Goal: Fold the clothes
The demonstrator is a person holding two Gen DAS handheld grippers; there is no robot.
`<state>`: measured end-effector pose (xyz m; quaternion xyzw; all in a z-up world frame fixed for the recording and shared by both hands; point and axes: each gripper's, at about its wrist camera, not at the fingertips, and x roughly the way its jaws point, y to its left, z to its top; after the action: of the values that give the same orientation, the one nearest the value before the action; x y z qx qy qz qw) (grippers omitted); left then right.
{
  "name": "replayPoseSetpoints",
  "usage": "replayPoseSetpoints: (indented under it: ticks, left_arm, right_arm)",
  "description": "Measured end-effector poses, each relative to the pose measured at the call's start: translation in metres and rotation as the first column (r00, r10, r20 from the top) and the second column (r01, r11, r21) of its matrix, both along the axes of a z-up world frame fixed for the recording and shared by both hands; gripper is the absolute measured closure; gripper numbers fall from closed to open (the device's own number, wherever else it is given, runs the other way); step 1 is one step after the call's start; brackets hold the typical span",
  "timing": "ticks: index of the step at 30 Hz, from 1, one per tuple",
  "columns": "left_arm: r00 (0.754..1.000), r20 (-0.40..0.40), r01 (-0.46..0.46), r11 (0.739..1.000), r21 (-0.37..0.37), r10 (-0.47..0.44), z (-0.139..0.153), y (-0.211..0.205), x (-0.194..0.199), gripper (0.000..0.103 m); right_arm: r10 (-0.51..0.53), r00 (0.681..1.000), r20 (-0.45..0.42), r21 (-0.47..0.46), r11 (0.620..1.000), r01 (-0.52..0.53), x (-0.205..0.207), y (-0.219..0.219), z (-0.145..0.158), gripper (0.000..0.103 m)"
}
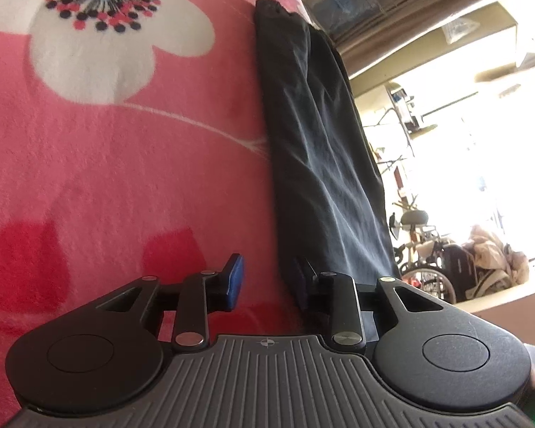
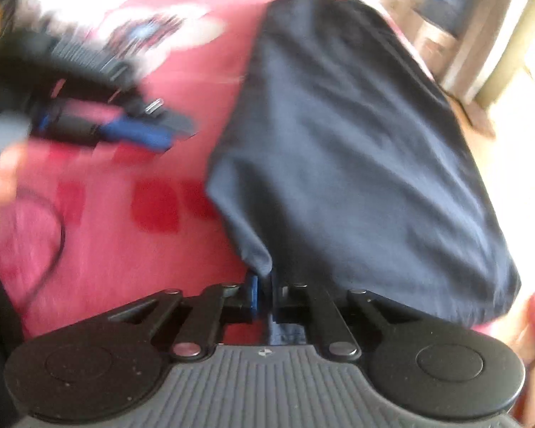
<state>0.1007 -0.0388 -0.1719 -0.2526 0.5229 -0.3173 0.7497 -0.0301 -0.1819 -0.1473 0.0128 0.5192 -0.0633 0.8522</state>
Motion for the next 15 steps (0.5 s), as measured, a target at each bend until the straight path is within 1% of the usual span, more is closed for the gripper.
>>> replayPoseSetpoints:
  ticks: [2, 3, 4, 5, 6, 8, 9, 10, 11, 12, 13, 15]
  left_arm:
    - [1.0, 0.024, 0.005, 1.0, 0.012, -0.005, 0.003, -0.002, -0.001, 0.073]
    - [0.999, 0.038, 0.012, 1.0, 0.019, -0.012, 0.005, -0.003, -0.002, 0.073]
    - [0.998, 0.06, 0.028, 0.999, 0.035, -0.03, 0.007, -0.007, -0.004, 0.073]
    - [0.996, 0.081, 0.044, 0.998, 0.052, -0.049, 0.009, -0.011, -0.006, 0.073]
    - [0.992, 0.102, 0.061, 0.996, 0.069, -0.067, 0.012, -0.014, -0.008, 0.073]
    - [0.981, 0.151, 0.102, 0.988, 0.113, -0.119, 0.015, -0.025, -0.014, 0.073]
    - [0.973, 0.172, 0.128, 0.982, 0.138, -0.151, 0.017, -0.032, -0.017, 0.073]
    - [0.967, 0.179, 0.152, 0.976, 0.155, -0.179, 0.017, -0.038, -0.019, 0.073]
    - [0.965, 0.169, 0.177, 0.972, 0.154, -0.203, 0.017, -0.043, -0.022, 0.073]
    - [0.964, 0.145, 0.203, 0.97, 0.134, -0.222, 0.016, -0.046, -0.022, 0.073]
    - [0.967, 0.114, 0.218, 0.971, 0.104, -0.229, 0.015, -0.046, -0.018, 0.073]
    - [0.978, 0.03, 0.208, 0.978, 0.006, -0.208, 0.009, -0.045, -0.01, 0.072]
  right_arm:
    - [-0.092, 0.995, 0.032, 0.132, 0.987, 0.087, -0.007, -0.023, 0.006, 0.097]
    - [-0.141, 0.989, 0.039, 0.217, 0.968, 0.129, -0.011, -0.037, 0.006, 0.097]
    - [-0.191, 0.981, 0.042, 0.301, 0.938, 0.169, -0.015, -0.051, 0.007, 0.097]
    - [-0.242, 0.97, 0.039, 0.386, 0.899, 0.208, -0.019, -0.065, 0.007, 0.097]
    - [-0.298, 0.954, 0.027, 0.477, 0.843, 0.25, -0.025, -0.079, 0.004, 0.097]
    - [-0.395, 0.919, -0.01, 0.626, 0.714, 0.313, -0.035, -0.105, -0.004, 0.097]
    - [-0.425, 0.905, -0.028, 0.676, 0.659, 0.33, -0.038, -0.114, -0.01, 0.097]
    - [-0.444, 0.895, -0.043, 0.71, 0.617, 0.34, -0.04, -0.119, -0.015, 0.097]
    - [-0.462, 0.885, -0.06, 0.742, 0.573, 0.349, -0.042, -0.124, -0.019, 0.097]
    - [-0.479, 0.875, -0.078, 0.771, 0.527, 0.357, -0.044, -0.129, -0.024, 0.097]
    - [-0.487, 0.869, -0.089, 0.79, 0.497, 0.359, -0.045, -0.132, -0.027, 0.097]
    - [-0.46, 0.885, -0.067, 0.772, 0.537, 0.338, -0.043, -0.129, -0.024, 0.097]
